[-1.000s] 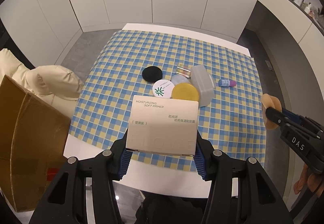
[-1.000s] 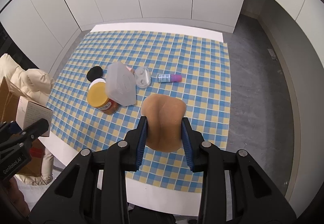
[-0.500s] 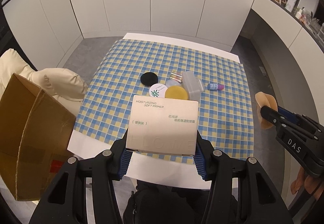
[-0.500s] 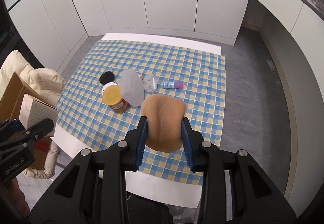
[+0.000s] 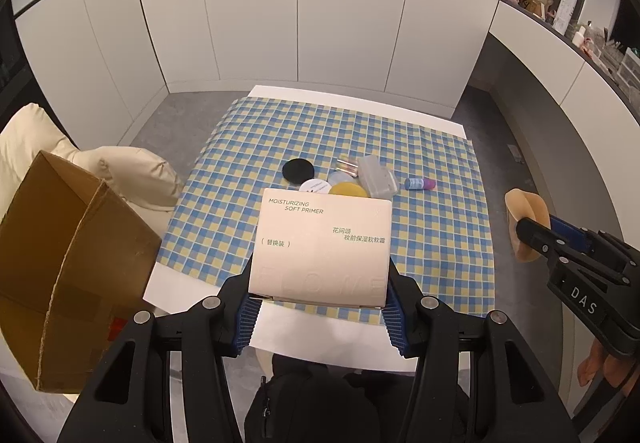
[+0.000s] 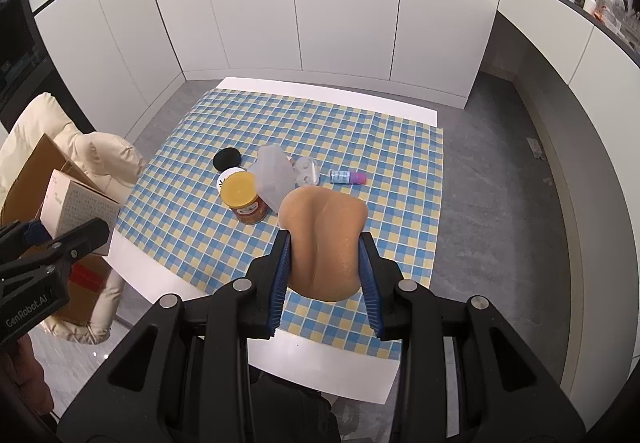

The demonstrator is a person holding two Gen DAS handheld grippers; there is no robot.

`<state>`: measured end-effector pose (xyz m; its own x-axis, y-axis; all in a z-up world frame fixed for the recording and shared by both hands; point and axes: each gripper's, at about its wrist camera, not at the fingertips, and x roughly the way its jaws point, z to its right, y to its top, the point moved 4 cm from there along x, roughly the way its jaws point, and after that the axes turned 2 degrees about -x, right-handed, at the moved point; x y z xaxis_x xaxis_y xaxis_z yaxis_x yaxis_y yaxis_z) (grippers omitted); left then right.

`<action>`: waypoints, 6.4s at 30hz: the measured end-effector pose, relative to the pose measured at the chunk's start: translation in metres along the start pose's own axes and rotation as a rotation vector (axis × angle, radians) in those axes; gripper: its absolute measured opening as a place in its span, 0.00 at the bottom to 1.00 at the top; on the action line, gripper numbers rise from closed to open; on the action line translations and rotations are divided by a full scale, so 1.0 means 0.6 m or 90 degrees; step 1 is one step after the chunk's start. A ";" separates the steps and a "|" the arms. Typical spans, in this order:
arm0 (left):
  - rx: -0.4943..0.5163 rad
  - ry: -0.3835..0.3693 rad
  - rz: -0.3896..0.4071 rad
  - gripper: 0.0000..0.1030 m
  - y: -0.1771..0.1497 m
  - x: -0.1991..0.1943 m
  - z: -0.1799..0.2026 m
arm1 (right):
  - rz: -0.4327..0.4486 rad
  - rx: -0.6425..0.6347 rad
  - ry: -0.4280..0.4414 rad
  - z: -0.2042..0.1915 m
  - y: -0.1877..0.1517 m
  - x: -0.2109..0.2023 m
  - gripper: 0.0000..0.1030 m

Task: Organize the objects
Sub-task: 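Lift the sponge and primer box and carry both toward the cardboard box, then open the right tool over the box while the left tool releases the primer box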

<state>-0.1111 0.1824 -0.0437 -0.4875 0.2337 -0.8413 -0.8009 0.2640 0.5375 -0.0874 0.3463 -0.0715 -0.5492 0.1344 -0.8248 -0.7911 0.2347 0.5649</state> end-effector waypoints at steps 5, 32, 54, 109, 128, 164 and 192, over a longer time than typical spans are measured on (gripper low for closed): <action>-0.005 -0.002 0.000 0.51 -0.008 0.007 -0.008 | 0.008 -0.007 0.000 0.000 -0.006 -0.004 0.33; -0.036 -0.019 0.027 0.51 -0.002 0.008 -0.038 | 0.036 -0.027 0.016 -0.026 0.012 -0.013 0.33; -0.064 0.002 0.043 0.51 -0.001 0.012 -0.087 | 0.048 -0.049 0.037 -0.076 0.033 -0.005 0.33; -0.170 0.090 0.089 0.51 -0.041 -0.033 -0.293 | 0.057 -0.170 0.121 -0.312 0.066 0.020 0.33; -0.216 0.127 0.101 0.51 -0.070 -0.064 -0.382 | 0.062 -0.219 0.157 -0.412 0.063 0.014 0.33; -0.256 0.225 0.085 0.52 -0.139 -0.098 -0.510 | 0.067 -0.330 0.228 -0.595 0.037 -0.005 0.33; -0.315 0.235 0.162 1.00 -0.210 -0.205 -0.574 | 0.078 -0.403 0.290 -0.754 -0.003 -0.038 0.33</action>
<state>-0.0699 -0.2018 -0.0282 -0.6987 -0.1272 -0.7040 -0.6676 -0.2376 0.7056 -0.1954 -0.0926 -0.0437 -0.5905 -0.3153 -0.7429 -0.6459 -0.3672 0.6693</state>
